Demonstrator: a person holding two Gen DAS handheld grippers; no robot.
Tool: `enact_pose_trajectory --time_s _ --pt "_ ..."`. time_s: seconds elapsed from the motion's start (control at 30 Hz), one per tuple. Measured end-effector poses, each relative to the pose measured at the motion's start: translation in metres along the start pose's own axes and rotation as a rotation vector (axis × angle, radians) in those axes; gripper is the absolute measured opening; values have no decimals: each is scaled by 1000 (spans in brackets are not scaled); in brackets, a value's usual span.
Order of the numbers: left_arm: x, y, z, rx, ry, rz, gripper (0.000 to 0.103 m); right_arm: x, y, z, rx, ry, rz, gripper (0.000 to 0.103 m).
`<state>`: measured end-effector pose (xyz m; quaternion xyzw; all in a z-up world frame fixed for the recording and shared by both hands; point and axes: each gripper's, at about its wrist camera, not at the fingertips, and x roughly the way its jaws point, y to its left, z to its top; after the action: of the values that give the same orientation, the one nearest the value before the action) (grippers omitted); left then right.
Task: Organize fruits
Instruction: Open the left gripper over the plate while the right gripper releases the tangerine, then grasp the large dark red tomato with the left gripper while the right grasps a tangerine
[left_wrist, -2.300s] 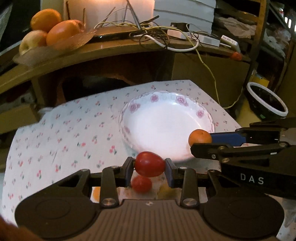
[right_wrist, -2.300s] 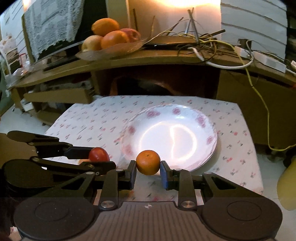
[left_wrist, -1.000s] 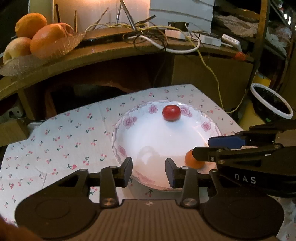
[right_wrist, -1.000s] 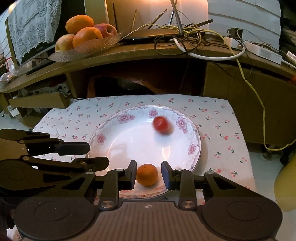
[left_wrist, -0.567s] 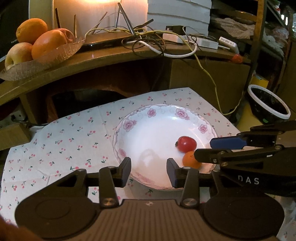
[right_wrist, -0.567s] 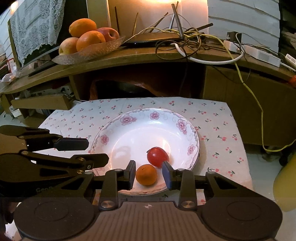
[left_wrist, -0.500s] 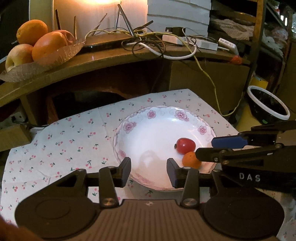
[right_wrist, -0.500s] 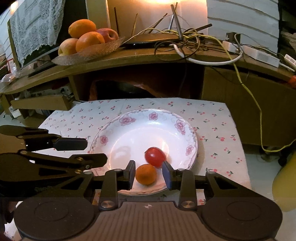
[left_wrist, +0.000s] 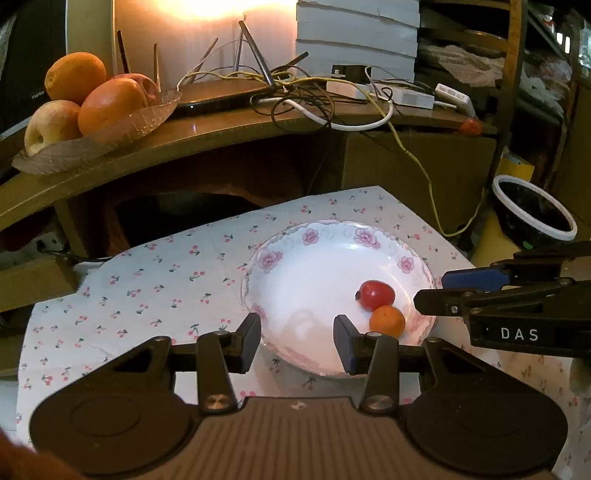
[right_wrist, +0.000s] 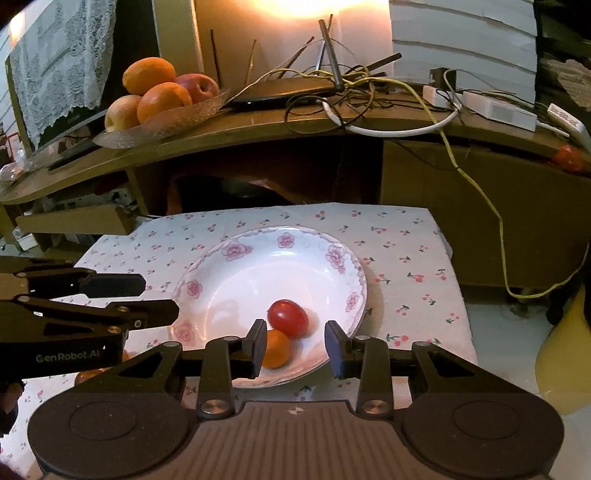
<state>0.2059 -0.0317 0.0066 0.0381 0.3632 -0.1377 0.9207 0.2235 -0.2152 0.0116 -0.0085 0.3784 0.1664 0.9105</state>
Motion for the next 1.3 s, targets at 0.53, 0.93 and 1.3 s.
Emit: enact_pose_trajectory --time_s 0.53,0.93,1.3 --pt "-41 32 -38 -10 47 9 48 -19 57 -27 -119 76 164 39" --pt "-63 46 -65 -2 76 22 49 -26 108 -60 -259 174 314 42" --pt "-55 46 -79 18 131 -10 49 -10 126 -69 -306 202 322 47"
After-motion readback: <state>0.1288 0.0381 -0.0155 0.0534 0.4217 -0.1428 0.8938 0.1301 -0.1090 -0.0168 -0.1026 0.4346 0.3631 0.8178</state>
